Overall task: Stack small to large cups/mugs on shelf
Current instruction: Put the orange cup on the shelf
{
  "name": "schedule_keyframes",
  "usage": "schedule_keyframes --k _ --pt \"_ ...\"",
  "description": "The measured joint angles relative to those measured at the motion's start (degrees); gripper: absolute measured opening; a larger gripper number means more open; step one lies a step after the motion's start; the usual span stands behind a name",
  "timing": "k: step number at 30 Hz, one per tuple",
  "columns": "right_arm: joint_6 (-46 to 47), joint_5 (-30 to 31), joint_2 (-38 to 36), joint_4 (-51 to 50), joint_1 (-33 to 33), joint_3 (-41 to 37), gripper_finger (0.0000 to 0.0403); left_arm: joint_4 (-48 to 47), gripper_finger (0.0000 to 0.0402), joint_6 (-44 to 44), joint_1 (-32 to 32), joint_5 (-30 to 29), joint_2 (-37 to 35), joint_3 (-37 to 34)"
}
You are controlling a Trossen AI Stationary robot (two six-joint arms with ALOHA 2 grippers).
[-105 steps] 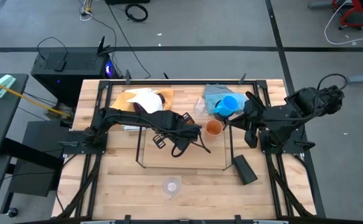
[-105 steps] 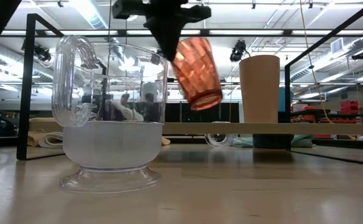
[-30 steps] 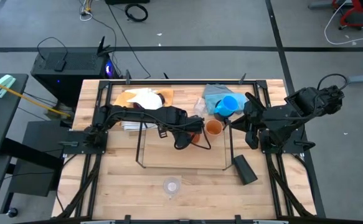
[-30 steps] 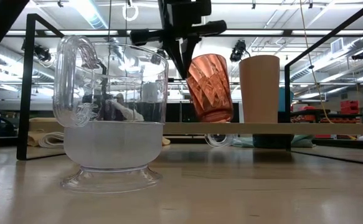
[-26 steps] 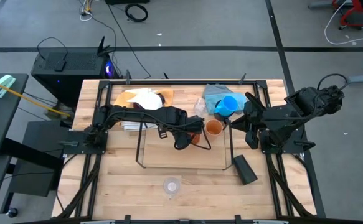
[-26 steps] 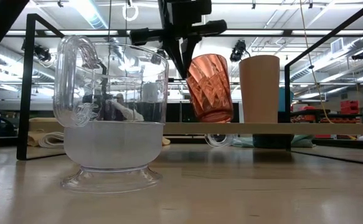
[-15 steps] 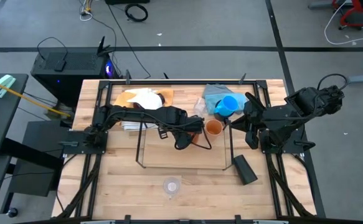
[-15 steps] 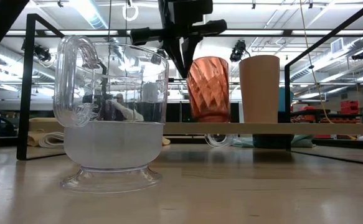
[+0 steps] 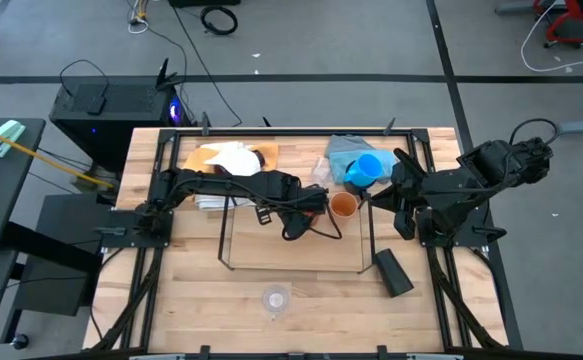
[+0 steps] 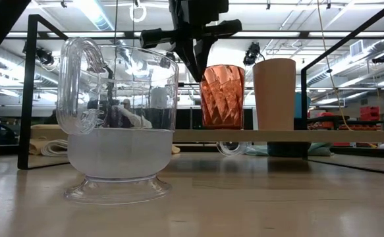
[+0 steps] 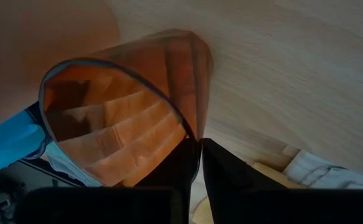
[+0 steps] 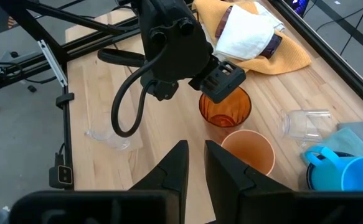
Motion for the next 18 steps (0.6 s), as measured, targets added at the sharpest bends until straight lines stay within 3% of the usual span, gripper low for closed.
schedule_keyframes --k 18 --pt "0.0 0.0 0.0 0.0 0.0 0.0 0.0057 1.2 0.0062 -1.7 -0.1 0.4 0.0 0.0"
